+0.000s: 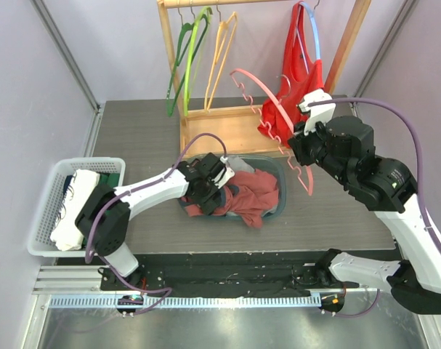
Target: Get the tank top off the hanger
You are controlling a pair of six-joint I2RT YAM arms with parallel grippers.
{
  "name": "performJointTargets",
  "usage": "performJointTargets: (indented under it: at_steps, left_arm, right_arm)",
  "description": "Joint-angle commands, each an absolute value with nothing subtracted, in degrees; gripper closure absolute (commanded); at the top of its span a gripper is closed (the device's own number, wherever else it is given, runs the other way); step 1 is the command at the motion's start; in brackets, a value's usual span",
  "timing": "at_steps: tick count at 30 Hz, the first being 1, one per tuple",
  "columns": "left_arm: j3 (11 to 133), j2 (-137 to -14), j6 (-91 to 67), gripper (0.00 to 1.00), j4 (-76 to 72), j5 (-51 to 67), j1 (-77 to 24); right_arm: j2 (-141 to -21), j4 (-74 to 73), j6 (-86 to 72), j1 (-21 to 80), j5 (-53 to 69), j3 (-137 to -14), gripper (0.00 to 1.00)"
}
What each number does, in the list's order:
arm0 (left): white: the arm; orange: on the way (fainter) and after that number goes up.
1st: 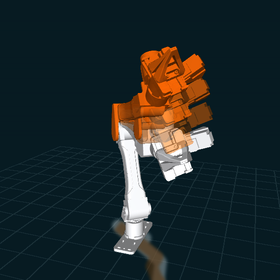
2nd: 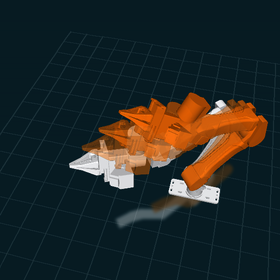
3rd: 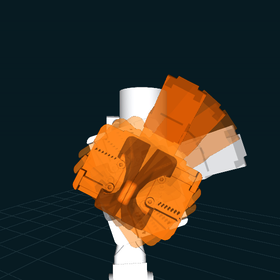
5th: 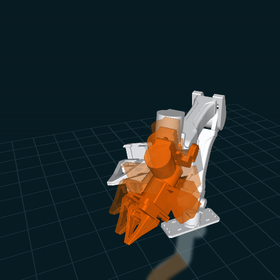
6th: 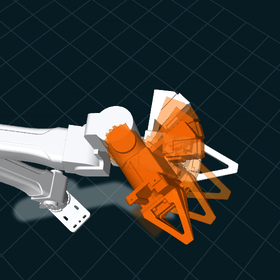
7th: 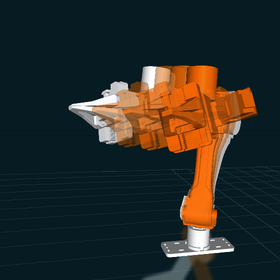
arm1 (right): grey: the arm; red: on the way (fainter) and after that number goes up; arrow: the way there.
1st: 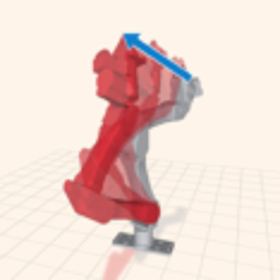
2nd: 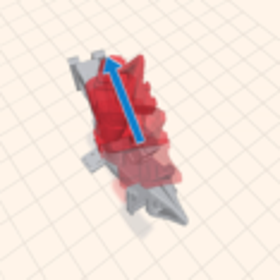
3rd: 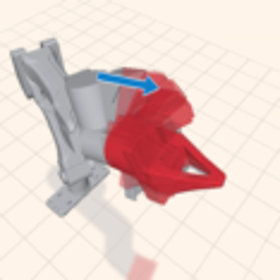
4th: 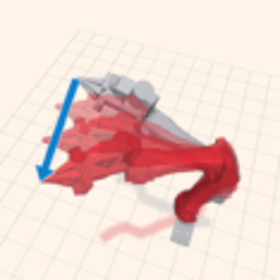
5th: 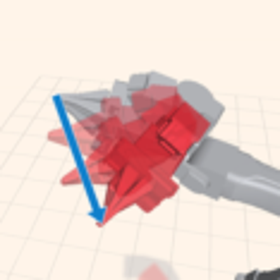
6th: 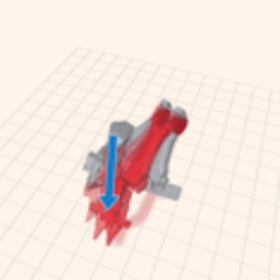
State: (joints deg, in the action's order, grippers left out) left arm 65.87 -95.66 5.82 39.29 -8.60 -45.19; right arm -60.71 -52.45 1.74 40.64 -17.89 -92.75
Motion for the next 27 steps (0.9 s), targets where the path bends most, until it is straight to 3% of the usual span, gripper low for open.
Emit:
performJointTargets:
  at_steps: [1, 11, 18, 27]
  left_arm:
    - [67.4, -88.1, 2.6, 0.00, 43.8, -3.3, -45.4]
    - [89.6, -80.5, 1.8, 0.00, 61.6, 4.1, -45.4]
    - [92.2, -73.0, 4.0, 0.00, 59.7, 6.9, -45.4]
    - [97.3, -77.9, 4.9, 0.00, 54.4, -3.5, -45.4]
  right_arm:
    - [-61.8, -49.7, 2.8, 40.6, -18.5, -97.6, 0.99]
    - [-68.6, -49.7, 3.3, 40.4, -20.7, -102.6, 0.99]
    - [-72.8, -48.8, 3.4, 39.6, -21.1, -106.5, 0.99]
    - [-70.7, -50.3, 0.7, 39.5, -21.2, -104.5, 0.99]
